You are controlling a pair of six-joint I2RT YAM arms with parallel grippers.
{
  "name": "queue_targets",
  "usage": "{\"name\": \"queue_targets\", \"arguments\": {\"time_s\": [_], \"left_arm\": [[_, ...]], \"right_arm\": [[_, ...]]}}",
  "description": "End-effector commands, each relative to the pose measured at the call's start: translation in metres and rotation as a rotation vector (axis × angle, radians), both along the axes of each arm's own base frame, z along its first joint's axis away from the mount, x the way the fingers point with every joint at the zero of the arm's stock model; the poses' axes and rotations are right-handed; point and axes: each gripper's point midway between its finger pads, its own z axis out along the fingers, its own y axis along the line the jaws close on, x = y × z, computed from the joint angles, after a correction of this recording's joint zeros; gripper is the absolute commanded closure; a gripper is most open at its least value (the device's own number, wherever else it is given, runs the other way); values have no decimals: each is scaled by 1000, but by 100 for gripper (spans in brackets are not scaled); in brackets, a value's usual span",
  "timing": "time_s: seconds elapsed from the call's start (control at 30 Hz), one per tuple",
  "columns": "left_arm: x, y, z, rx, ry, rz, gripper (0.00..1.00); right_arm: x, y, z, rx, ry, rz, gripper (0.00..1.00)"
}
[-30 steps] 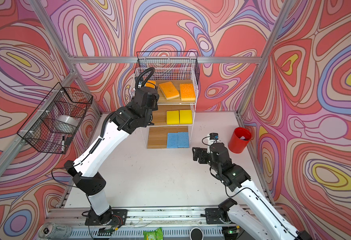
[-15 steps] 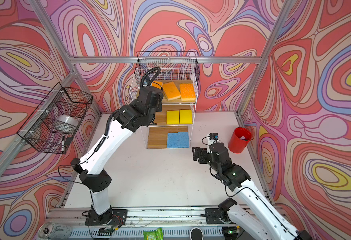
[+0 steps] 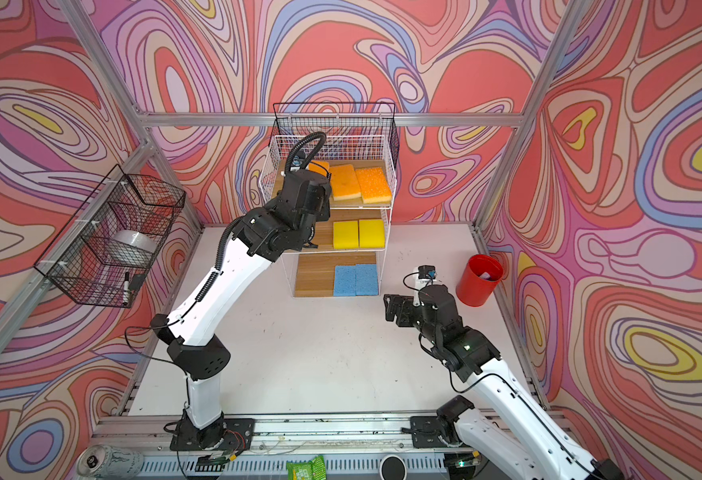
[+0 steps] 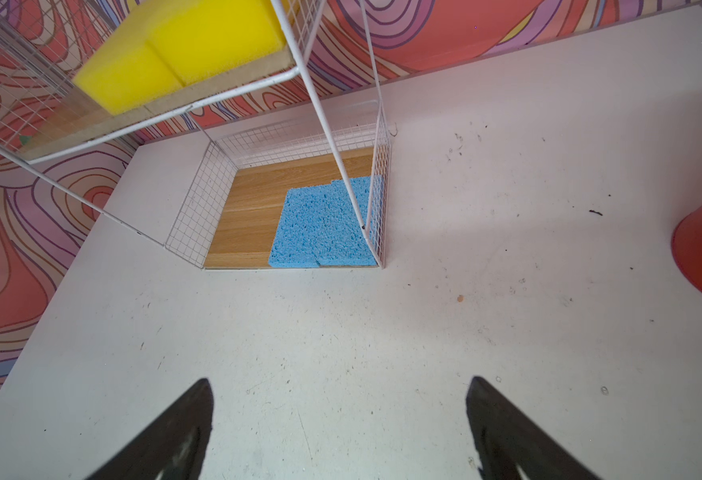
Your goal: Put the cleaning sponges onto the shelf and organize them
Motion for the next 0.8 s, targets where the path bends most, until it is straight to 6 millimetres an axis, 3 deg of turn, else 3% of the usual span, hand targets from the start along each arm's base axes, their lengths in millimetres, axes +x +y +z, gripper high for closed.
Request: {"name": "queue_targets", "arguments": {"time_s": [0.0,0.27,0.6,0.77], "left_arm": [[-7,22,11,17,-12,55,34],[-17,40,24,-12,-56,101,36],[-19,32,33,-209,-83,-17,39],[-27,50,35,-162,-81,39,41]], "right_arm": [[1,0,1,7,-15,0,2],[2,0,0,5,-12,0,1],[-1,0,2,13,-7,2,2],[-1,0,3,14,-9,3,2]]}}
